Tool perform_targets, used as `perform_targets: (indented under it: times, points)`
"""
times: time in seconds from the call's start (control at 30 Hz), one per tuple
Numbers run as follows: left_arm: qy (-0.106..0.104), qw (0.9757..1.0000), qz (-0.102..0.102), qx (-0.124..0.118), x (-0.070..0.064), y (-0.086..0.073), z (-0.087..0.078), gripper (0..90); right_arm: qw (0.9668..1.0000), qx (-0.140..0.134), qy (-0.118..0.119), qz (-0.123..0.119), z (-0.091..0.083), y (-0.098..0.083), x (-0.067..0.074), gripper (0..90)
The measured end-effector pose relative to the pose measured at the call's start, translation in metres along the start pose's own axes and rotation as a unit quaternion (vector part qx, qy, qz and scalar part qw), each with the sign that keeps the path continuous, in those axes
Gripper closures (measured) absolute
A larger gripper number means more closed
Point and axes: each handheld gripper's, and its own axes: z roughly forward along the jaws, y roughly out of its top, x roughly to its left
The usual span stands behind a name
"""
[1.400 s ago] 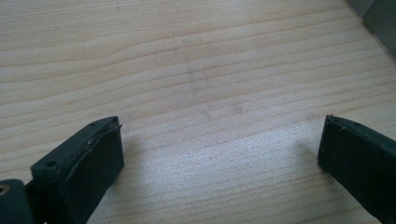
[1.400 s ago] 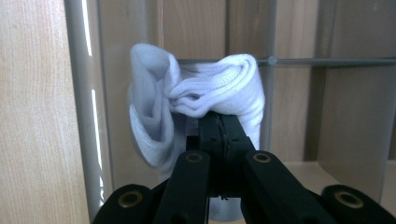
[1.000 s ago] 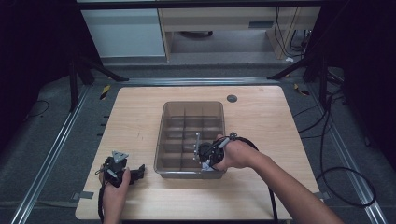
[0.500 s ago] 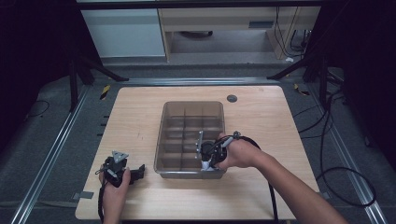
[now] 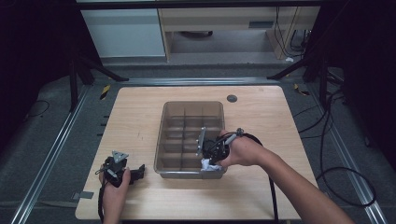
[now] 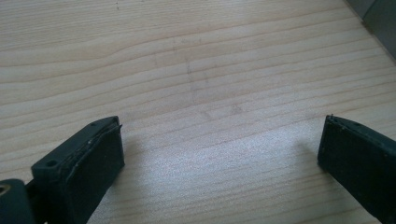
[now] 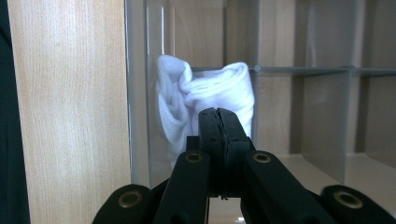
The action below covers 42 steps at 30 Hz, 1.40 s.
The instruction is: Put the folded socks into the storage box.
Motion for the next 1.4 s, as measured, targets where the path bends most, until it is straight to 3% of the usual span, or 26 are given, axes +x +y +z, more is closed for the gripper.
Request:
perform_targets:
  times: [0.7, 1.03, 1.4]
  points:
    - [0.000, 1.0000, 0.001, 0.000, 0.000, 0.000, 0.000, 0.0, 0.9985, -0.043, -0.020, 0.027, -0.023, -0.021, -0.004, 89.6]
    - [0.000, 1.0000, 0.000, -0.001, 0.000, 0.000, 0.000, 0.0, 0.9937, -0.087, -0.045, 0.055, -0.037, -0.033, -0.011, 88.3]
    - [0.000, 1.0000, 0.000, -0.001, 0.000, 0.000, 0.000, 0.0, 0.9858, -0.128, -0.066, 0.087, -0.048, -0.047, -0.020, 85.8]
